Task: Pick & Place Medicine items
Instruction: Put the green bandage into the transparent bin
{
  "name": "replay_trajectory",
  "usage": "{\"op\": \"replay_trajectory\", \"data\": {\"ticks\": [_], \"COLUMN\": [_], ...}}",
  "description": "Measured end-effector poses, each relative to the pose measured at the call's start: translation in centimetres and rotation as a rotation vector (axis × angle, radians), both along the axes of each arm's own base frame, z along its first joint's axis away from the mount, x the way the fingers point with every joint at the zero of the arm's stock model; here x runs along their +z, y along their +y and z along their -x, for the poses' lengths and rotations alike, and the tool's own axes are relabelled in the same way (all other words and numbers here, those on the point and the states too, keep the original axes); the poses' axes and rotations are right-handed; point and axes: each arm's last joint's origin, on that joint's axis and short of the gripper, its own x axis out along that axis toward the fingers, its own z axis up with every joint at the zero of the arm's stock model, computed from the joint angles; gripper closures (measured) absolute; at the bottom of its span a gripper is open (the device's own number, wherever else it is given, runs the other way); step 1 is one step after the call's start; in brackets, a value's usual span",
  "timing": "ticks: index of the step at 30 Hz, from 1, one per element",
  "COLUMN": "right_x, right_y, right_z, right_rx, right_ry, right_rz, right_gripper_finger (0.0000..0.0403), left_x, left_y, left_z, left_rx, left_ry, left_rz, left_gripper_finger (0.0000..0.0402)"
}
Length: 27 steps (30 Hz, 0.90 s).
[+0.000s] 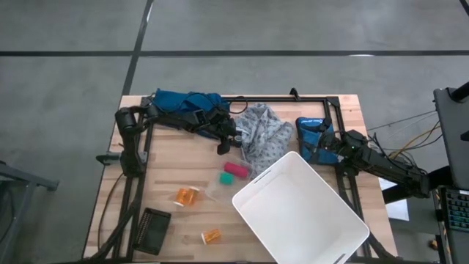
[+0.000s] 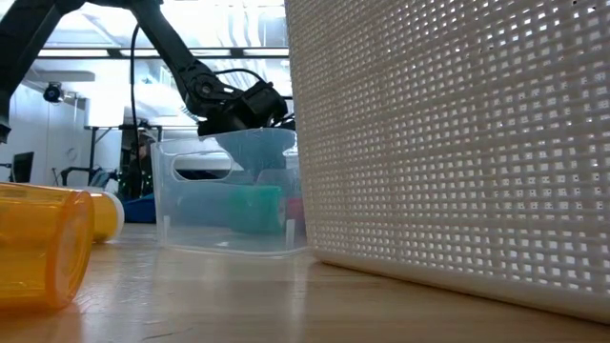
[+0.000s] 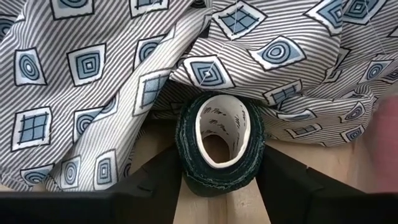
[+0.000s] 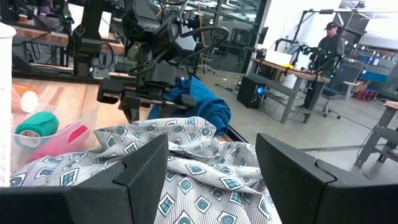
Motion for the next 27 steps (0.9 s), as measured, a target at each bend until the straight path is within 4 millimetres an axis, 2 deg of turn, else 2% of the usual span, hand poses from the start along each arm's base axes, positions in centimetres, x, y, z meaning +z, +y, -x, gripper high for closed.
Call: {"op": "replay_trajectory", "data": {"ticks": [9, 19, 27], "right_x": [0.0, 0.0, 0.0], "right_y": [0.0, 0.0, 0.0], "right_z": [0.0, 0.0, 0.0], "right_rx": [0.000, -0.001, -0.001], "right_ry": [0.000, 0.000, 0.000], "right_rz": [0.000, -0.002, 0.000], "right_gripper_finger": [0.0163, 0.0163, 0.0163], "left_x": [0.4, 4.1, 6.4], "left_y": [0.0, -0.4, -1.4], "left_z": [0.1, 0.9, 2.7], "left_rx": [0.020, 0.047, 0.087], "left_ry": [-0.002, -0.037, 0.055], "left_rz": [0.017, -0.049, -0.071], "left_gripper_finger": [0.0217, 0.0219, 0.0217]}}
